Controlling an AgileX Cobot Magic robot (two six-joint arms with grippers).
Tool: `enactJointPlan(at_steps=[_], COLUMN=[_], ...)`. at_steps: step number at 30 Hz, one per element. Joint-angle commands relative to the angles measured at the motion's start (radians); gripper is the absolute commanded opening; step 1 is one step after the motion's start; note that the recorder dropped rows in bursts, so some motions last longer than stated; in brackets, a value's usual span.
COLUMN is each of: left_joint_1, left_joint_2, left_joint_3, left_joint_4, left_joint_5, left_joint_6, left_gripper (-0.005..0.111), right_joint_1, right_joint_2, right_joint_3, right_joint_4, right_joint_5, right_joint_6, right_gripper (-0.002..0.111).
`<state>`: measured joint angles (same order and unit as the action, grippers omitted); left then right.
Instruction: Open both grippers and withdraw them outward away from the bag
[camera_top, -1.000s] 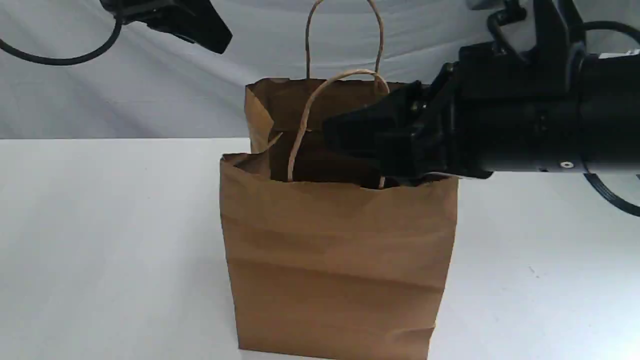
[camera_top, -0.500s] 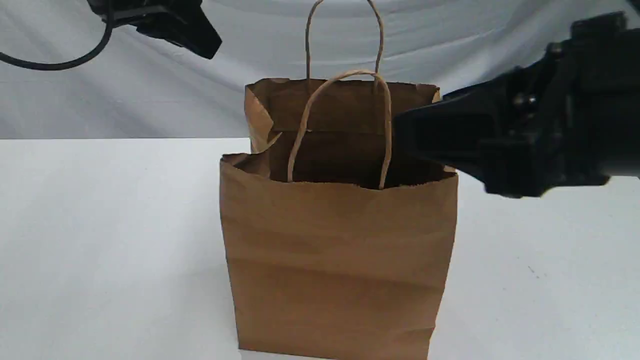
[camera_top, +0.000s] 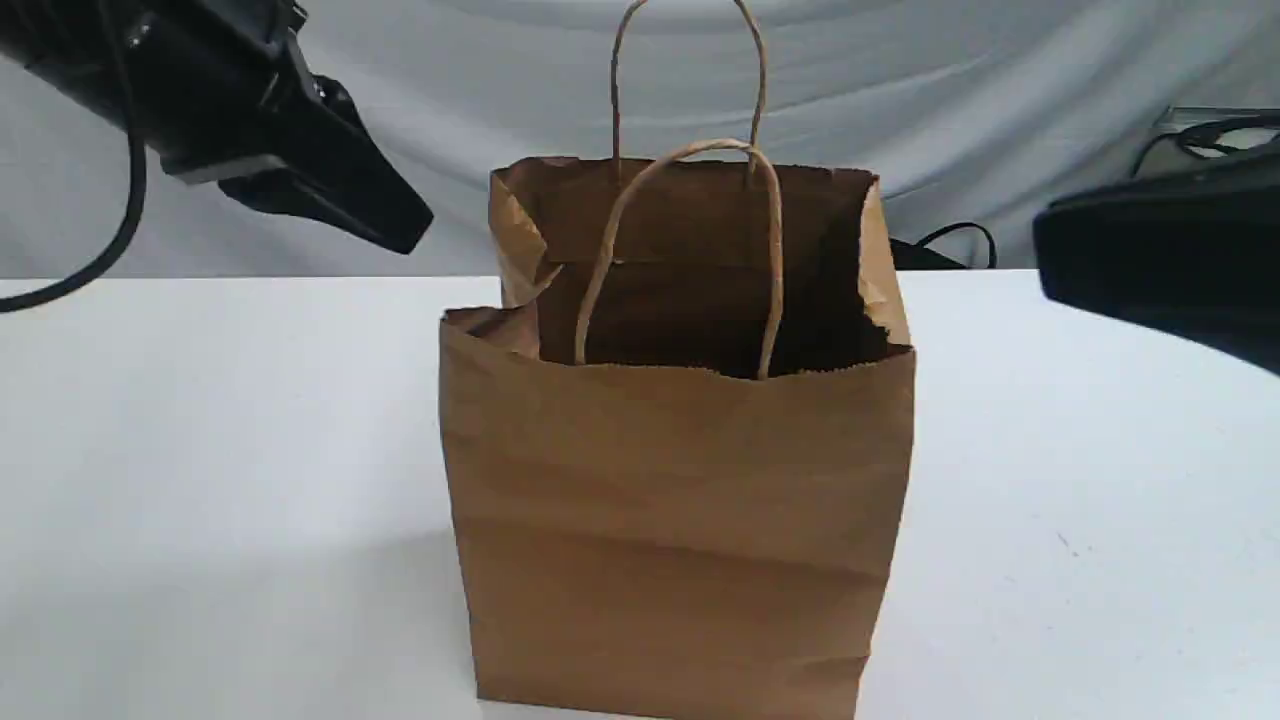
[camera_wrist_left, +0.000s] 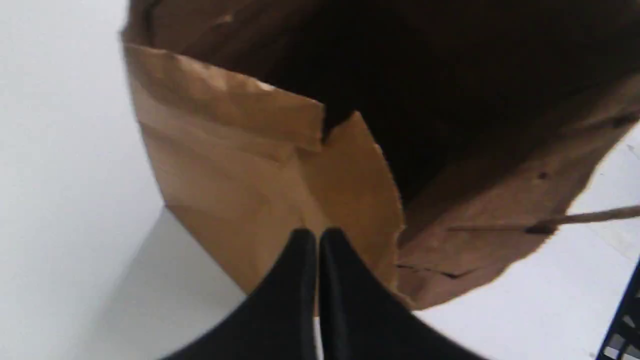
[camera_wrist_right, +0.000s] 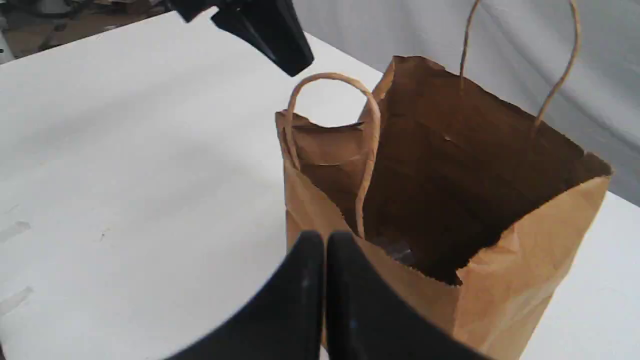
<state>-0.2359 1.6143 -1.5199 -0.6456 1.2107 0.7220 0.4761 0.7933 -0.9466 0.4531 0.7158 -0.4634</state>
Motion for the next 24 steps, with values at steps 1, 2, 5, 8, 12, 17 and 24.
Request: enactJointPlan(at_steps=[1, 2, 5, 8, 12, 17, 24], left_joint_1=[-0.008, -0.008, -0.008, -0.008, -0.008, -0.008, -0.008], left_joint_2=[-0.045, -0.058, -0.127, -0.208, -0.346, -0.507, -0.691], left_joint_3=[0.077, 0.101, 0.203, 0.315, 0.47, 0.63, 0.772], left_joint_4=[-0.082, -0.09, -0.124, -0.169, -0.243, -0.25, -0.271], left_joint_5=[-0.032, -0.046, -0.16, -0.275, -0.391, -0.477, -0.605], left_joint_6=[0.06, 0.067, 0.078, 0.135, 0.214, 0.227, 0.223], left_gripper=[0.0, 0.0, 0.0, 0.0, 0.0, 0.0, 0.0], right_joint_1=[0.004, 0.004, 0.004, 0.004, 0.004, 0.004, 0.004], right_joint_2=[-0.008, -0.008, -0.008, -0.008, -0.008, -0.016, -0.079], right_joint_3=[0.009, 0.009, 0.009, 0.009, 0.009, 0.035, 0.226], right_joint_4=[-0.057, -0.064, -0.065, -0.073, -0.089, -0.107, -0.084], right_joint_5=[0.004, 0.004, 0.004, 0.002, -0.025, -0.063, -0.183], right_joint_6=[0.042, 0.045, 0.048, 0.049, 0.049, 0.045, 0.045], right_gripper=[0.0, 0.0, 0.0, 0.0, 0.0, 0.0, 0.0])
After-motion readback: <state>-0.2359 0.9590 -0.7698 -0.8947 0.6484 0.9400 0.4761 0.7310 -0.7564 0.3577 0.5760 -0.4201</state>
